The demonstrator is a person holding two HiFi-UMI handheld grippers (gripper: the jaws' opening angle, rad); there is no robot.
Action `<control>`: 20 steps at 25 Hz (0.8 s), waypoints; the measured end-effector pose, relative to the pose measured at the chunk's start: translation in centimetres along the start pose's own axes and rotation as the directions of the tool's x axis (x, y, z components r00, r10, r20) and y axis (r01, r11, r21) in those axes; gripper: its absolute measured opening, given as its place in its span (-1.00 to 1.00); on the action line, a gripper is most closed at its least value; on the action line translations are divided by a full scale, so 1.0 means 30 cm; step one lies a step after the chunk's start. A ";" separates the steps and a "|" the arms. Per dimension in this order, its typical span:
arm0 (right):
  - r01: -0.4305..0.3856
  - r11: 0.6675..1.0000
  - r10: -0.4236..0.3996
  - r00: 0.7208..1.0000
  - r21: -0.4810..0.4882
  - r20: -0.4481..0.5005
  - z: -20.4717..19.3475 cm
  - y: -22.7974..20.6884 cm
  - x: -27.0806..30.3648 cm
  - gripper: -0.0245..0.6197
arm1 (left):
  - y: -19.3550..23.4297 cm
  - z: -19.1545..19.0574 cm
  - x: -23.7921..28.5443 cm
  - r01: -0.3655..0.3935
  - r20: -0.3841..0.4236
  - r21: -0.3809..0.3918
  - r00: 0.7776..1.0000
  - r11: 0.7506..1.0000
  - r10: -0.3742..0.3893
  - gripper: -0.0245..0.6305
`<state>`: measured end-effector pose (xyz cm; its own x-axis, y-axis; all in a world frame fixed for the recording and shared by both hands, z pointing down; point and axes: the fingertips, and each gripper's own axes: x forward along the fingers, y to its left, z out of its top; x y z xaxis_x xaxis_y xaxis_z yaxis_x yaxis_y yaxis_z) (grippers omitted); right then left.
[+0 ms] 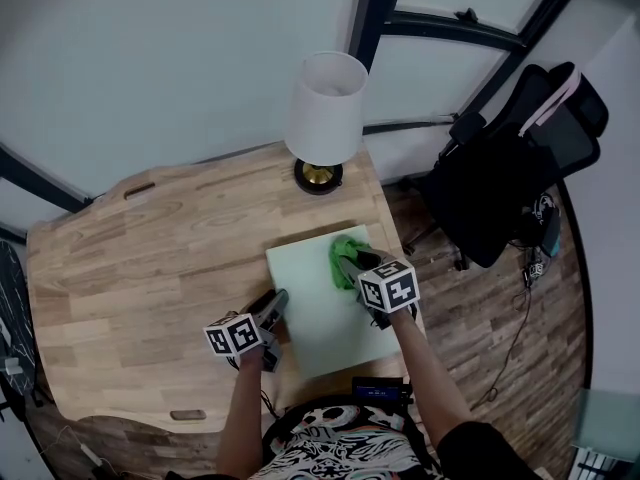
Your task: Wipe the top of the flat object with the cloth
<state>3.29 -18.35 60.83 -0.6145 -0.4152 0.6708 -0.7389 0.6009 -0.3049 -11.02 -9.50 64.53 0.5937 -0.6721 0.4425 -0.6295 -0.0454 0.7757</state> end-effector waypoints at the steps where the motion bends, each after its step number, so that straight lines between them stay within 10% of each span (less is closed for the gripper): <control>1: 0.001 1.000 -0.001 1.000 0.001 0.001 0.000 0.002 0.000 -0.63 | 0.000 0.000 0.000 -0.001 0.002 0.001 1.000 1.000 0.001 -0.38; 20: -0.067 0.997 0.065 0.997 -0.047 -0.032 -0.115 0.203 -0.015 -0.63 | 0.023 0.002 0.004 -0.041 0.022 0.032 0.999 0.999 0.040 -0.38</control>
<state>0.04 -12.15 61.00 -0.6523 -0.3531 0.6706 -0.6825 0.6585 -0.3171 -11.41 -9.65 65.08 0.5567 -0.6893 0.4636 -0.6689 -0.0410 0.7422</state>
